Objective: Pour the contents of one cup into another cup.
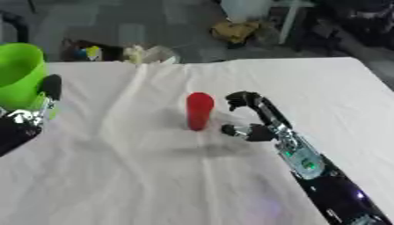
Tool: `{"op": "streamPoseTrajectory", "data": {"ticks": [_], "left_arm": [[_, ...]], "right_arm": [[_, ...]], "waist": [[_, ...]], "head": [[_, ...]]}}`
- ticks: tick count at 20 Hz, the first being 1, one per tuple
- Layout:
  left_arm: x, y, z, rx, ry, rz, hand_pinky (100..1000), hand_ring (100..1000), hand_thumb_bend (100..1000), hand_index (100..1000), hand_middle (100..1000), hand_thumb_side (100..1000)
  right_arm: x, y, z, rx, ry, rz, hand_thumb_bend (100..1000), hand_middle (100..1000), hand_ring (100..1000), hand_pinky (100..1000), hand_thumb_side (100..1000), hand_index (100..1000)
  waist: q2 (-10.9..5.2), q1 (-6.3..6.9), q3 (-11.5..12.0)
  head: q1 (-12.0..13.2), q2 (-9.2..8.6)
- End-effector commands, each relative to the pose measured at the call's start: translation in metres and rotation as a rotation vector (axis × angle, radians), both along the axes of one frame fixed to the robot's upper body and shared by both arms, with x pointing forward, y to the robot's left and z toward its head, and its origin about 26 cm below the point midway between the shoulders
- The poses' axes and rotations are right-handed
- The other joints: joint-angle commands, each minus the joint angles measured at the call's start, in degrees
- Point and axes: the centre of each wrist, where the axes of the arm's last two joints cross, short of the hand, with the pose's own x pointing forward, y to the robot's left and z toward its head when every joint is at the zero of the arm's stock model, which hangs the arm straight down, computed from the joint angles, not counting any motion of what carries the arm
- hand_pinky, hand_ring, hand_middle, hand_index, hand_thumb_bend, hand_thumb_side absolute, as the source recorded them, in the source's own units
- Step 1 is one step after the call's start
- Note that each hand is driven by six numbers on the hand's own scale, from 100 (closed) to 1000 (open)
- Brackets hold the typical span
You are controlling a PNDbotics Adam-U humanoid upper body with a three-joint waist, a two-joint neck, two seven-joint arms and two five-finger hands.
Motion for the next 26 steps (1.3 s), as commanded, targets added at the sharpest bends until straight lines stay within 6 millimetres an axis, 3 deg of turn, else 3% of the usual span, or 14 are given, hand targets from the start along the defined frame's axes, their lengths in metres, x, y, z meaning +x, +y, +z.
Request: {"op": "streamPoseTrajectory", "data": {"ticks": [1, 15, 26], "left_arm": [[-0.004, -0.003, 0.011, 0.000, -0.033, -0.026, 186, 471, 100, 767, 511, 477], [-0.007, -0.009, 0.017, 0.002, -0.045, -0.066, 185, 473, 100, 767, 512, 476], [-0.010, -0.011, 0.017, 0.004, -0.035, -0.085, 186, 475, 100, 767, 512, 475]], "right_arm": [[0.008, 0.001, 0.006, -0.049, -0.021, 0.002, 824, 529, 763, 780, 571, 769], [0.024, 0.009, 0.008, -0.106, -0.018, 0.004, 827, 527, 764, 781, 568, 769], [0.028, -0.009, 0.003, -0.136, 0.006, -0.067, 828, 531, 769, 783, 569, 774]], "waist": [[-1.03, 0.15, 0.4], [-0.74, 0.31, 3.1], [-0.82, 0.51, 4.2]], "head": [[-0.6, -0.65], [-2.5, -1.38], [-2.4, -2.00]]}}
